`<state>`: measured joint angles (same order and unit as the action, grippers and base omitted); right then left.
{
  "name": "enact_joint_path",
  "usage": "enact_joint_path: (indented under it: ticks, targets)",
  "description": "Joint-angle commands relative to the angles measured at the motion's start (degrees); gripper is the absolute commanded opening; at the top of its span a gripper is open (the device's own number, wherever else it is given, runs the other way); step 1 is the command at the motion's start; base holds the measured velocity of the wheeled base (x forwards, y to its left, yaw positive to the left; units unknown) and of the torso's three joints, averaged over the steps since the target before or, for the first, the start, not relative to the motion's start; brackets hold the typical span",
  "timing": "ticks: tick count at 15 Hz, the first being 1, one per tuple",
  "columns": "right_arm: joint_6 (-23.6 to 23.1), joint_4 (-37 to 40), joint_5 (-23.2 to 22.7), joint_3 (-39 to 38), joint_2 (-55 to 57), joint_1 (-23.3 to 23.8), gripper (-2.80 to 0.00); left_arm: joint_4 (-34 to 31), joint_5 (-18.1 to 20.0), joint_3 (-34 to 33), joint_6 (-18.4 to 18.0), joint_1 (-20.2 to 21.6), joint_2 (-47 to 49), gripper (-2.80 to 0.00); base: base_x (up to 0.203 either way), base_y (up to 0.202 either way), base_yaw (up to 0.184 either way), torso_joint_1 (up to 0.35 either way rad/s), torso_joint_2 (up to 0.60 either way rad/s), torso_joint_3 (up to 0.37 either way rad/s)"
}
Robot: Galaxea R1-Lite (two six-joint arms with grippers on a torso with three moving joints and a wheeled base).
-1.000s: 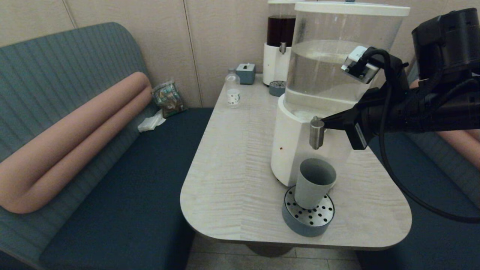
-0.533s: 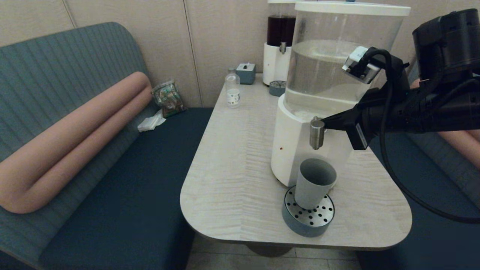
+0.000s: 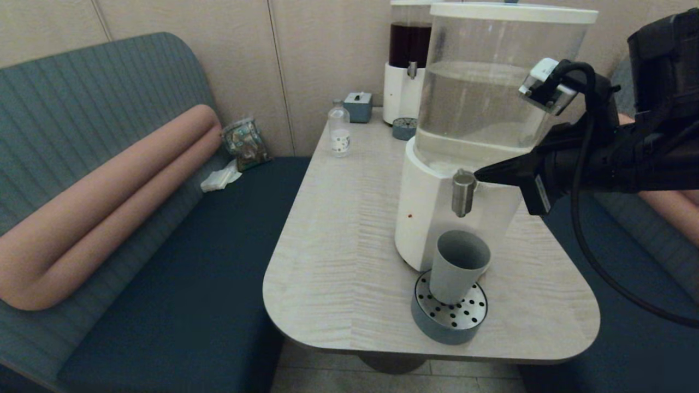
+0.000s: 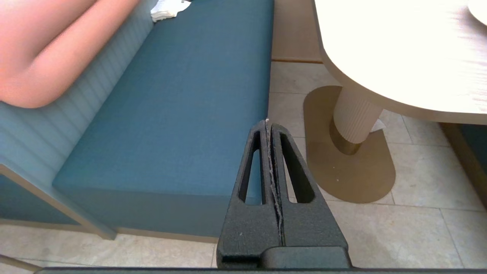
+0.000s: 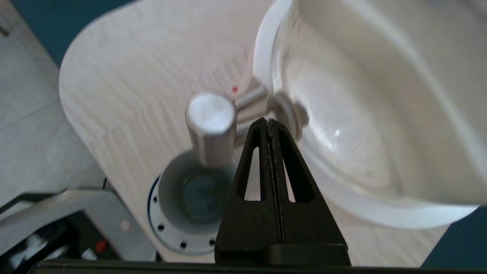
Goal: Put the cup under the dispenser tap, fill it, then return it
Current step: Turn on the faucet
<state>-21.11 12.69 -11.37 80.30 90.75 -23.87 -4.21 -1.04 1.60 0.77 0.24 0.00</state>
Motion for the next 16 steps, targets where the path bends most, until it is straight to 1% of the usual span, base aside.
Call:
enact_joint_path:
  ticks: [1,16]
  targets:
    - [-0.16,-1.11,0.04,-0.77,-0.29,-0.03,-2.8,-0.01,-0.02,-0.01,0.02,0.02,0.09,-2.8,0.0,0.0,0.0,0.0,0.0,0.0]
    - [-0.07,-3.29,-1.16,-1.2,1.29,-1.0,-2.8,-0.01,-0.02,-0.01,0.02,0.02,0.09,-2.8,0.0,0.0,0.0,0.0,0.0,0.0]
